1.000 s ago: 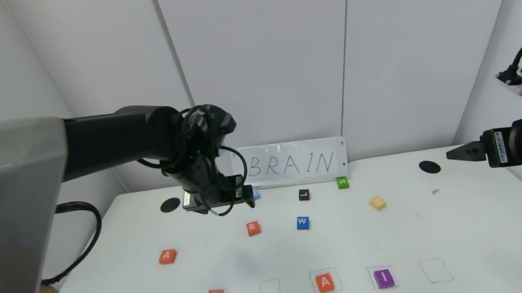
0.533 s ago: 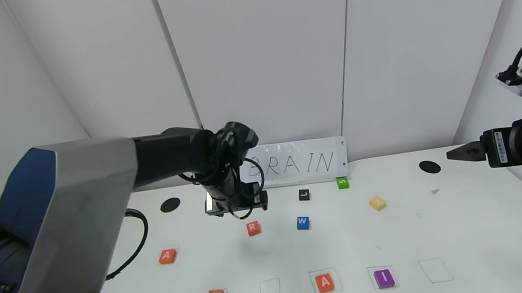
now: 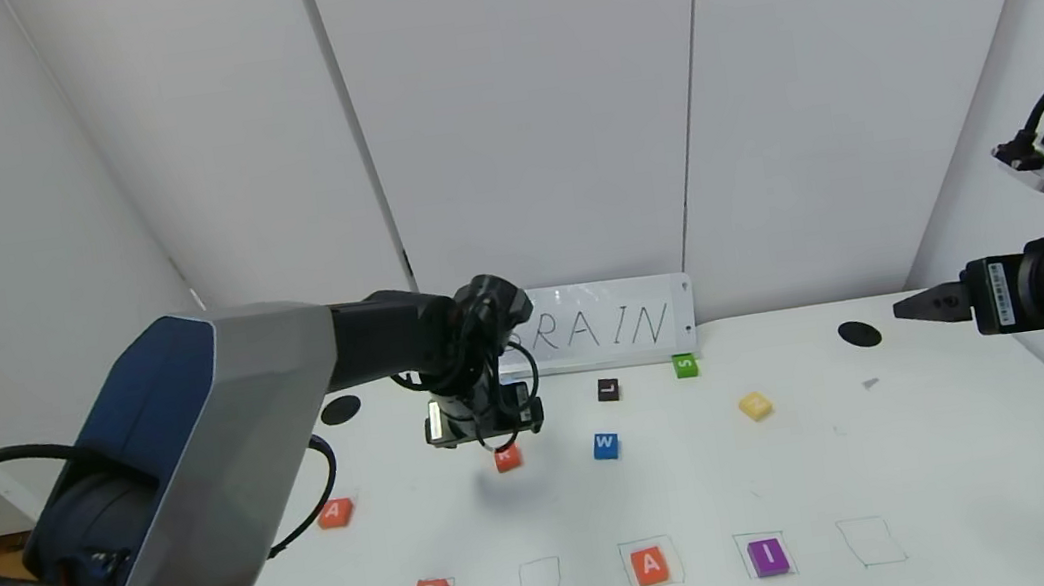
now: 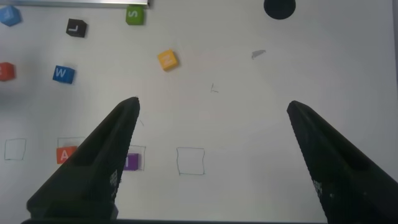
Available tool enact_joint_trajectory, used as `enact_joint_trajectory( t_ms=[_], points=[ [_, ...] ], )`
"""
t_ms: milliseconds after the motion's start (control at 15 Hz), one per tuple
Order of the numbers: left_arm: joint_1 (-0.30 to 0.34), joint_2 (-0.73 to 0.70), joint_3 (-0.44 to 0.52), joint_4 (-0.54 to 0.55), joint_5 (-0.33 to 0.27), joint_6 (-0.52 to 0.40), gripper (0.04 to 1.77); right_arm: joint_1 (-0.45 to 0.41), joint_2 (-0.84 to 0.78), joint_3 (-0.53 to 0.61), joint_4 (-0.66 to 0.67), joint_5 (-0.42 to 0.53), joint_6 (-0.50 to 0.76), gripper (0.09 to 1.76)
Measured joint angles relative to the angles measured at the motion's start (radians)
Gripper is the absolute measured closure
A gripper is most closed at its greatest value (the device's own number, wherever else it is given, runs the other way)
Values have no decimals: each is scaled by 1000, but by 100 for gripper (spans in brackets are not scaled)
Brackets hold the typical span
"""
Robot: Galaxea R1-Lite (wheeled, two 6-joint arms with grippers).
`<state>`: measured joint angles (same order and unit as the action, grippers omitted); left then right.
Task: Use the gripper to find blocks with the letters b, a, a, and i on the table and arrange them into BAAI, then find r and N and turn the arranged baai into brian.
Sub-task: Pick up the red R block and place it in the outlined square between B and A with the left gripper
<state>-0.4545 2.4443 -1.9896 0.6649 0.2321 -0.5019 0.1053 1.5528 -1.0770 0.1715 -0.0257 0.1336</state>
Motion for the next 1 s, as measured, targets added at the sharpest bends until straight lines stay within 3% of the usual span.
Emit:
enact_joint_trajectory(
  t_ms=[1000],
  points=[
    [8,92,0,-84,21,-2,9,2,0,1,0,-1,-1,14]
  ],
)
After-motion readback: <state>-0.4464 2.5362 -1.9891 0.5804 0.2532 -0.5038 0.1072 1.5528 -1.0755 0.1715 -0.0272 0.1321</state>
